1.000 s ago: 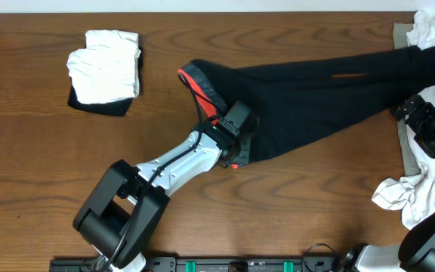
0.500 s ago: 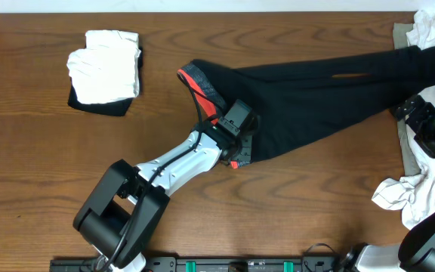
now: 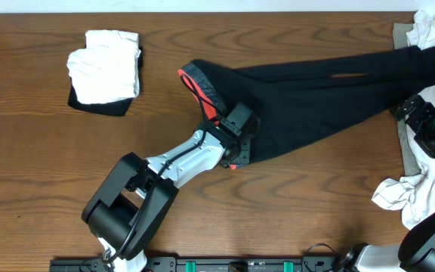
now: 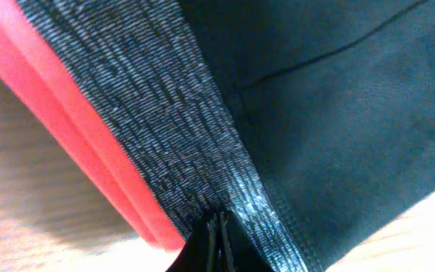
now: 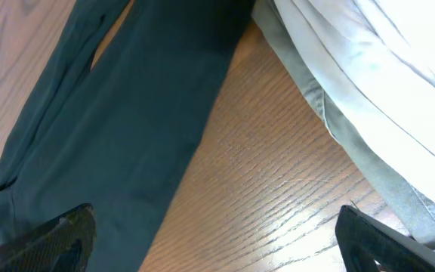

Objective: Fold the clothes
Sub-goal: 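Drag the waistband left and down with the left gripper to flatten leggings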

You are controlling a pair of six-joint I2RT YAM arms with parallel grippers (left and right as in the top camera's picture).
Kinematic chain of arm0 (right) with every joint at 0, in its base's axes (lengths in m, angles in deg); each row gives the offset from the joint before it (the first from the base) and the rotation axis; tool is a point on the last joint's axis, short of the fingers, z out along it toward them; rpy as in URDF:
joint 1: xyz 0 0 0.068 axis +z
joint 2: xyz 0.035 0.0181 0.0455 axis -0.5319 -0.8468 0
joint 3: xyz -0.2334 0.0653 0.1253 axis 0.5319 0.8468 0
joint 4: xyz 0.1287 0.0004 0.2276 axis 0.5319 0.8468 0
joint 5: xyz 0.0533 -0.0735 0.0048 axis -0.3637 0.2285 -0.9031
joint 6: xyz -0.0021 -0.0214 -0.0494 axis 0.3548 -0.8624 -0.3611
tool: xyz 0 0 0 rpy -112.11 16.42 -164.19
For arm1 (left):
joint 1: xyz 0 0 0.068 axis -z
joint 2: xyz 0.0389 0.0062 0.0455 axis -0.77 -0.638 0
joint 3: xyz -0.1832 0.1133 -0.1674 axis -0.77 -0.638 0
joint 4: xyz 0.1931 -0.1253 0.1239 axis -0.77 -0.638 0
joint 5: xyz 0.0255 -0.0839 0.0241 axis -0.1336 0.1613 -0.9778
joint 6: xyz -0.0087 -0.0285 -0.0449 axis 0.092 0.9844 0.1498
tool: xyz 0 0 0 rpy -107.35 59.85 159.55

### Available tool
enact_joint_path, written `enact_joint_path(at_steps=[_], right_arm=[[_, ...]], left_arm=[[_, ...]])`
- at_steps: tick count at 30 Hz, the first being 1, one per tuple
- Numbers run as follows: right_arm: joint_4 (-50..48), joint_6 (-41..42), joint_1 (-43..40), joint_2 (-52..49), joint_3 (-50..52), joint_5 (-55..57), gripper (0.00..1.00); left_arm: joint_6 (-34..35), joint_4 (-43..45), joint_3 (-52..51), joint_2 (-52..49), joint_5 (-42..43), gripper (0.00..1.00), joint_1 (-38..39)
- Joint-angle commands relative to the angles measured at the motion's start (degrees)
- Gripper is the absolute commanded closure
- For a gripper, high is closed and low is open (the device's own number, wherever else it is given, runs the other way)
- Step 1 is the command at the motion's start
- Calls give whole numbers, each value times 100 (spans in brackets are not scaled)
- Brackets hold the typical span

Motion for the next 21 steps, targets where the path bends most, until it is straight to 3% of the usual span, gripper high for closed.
enact_joint_path(at_steps=[1, 10, 21], right_arm=[[0, -24, 24, 52, -37, -42, 1], [2, -24, 24, 52, -37, -42, 1], [0, -24, 24, 52, -37, -42, 1]], left_arm=[[44, -439, -24, -50, -579, 94, 7], [26, -1436, -24, -48, -955, 94, -289], [-251, -2393, -24, -48, -957, 94, -1550]])
